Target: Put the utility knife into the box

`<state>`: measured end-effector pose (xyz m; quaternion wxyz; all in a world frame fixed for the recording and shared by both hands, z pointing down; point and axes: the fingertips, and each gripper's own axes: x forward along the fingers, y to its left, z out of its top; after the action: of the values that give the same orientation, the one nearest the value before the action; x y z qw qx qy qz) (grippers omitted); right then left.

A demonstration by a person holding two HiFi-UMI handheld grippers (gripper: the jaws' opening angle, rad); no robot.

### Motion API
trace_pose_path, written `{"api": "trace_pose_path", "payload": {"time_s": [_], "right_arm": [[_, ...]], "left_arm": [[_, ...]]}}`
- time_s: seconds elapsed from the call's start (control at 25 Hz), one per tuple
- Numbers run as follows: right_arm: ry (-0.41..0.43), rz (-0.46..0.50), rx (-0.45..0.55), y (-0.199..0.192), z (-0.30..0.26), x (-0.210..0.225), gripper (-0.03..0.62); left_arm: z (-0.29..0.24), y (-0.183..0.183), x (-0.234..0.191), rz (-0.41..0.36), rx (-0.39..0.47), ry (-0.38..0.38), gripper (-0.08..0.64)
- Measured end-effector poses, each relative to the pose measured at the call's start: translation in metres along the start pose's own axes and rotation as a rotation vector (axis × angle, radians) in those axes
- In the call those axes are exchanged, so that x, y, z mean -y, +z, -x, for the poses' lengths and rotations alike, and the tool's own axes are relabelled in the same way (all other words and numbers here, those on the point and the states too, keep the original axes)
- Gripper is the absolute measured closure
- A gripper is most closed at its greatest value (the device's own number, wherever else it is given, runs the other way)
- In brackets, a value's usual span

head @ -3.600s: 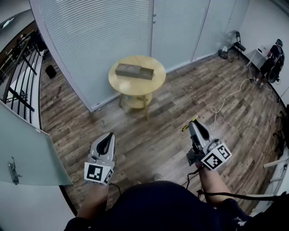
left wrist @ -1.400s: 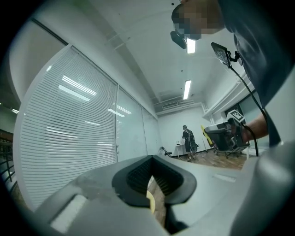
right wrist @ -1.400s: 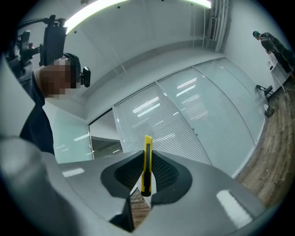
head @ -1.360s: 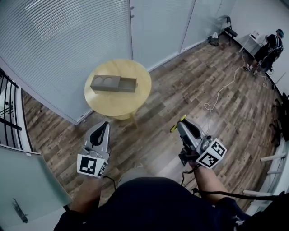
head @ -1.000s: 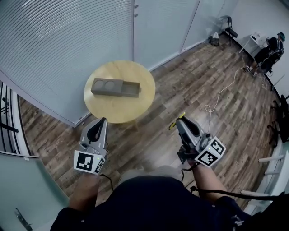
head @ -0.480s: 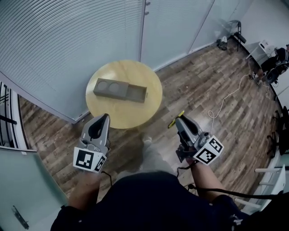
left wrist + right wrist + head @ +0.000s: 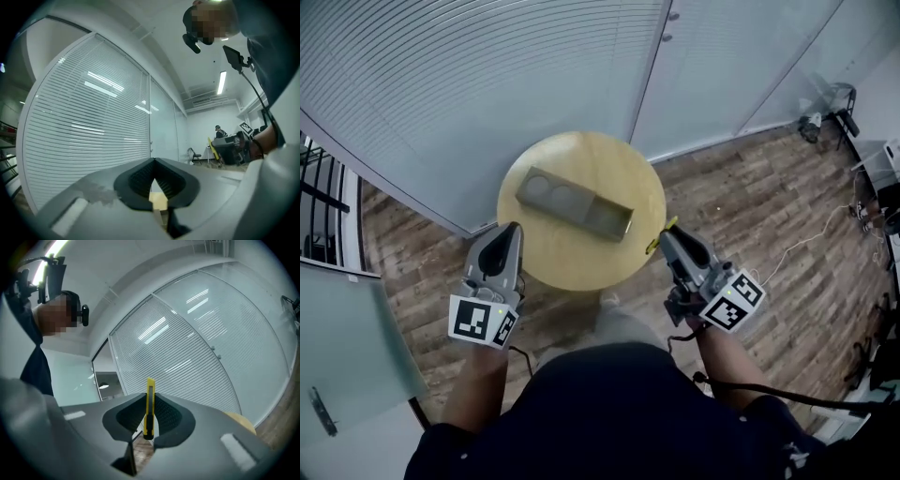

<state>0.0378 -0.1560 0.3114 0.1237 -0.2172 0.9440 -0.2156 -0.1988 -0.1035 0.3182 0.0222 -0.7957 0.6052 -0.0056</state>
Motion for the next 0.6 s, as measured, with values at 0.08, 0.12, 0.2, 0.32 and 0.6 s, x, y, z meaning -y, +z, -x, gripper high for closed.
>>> {"api": "trace_pose_path", "payload": {"time_s": [0.08,0.12,0.2,0.32,0.6], "right_arm": [[0.022,-0.011,-0.018,0.009,-0.014,0.023,0.531],[0.032,-0.018,-0.028,0.011,-0.021,0.033,0.531],[0.051,-0.032,-0.046,0.011,-0.033,0.052,0.531],[0.072,-0.063,-0.055,0.015,-0.044,0.079,0.531],[0.062,-0.11,-0.092,0.014,-0.07,0.119,0.531]], "left_arm": [[-0.027,-0.002,-0.001,0.006,-0.008,0.017,0.557],[-0.04,-0.001,-0.001,0.006,-0.004,0.022,0.557],[-0.065,0.0,-0.001,0.001,0.007,0.03,0.557],[-0.1,-0.003,0.008,-0.012,0.0,0.028,0.557],[-0.14,-0.006,0.014,-0.034,-0.061,0.0,0.557]]}}
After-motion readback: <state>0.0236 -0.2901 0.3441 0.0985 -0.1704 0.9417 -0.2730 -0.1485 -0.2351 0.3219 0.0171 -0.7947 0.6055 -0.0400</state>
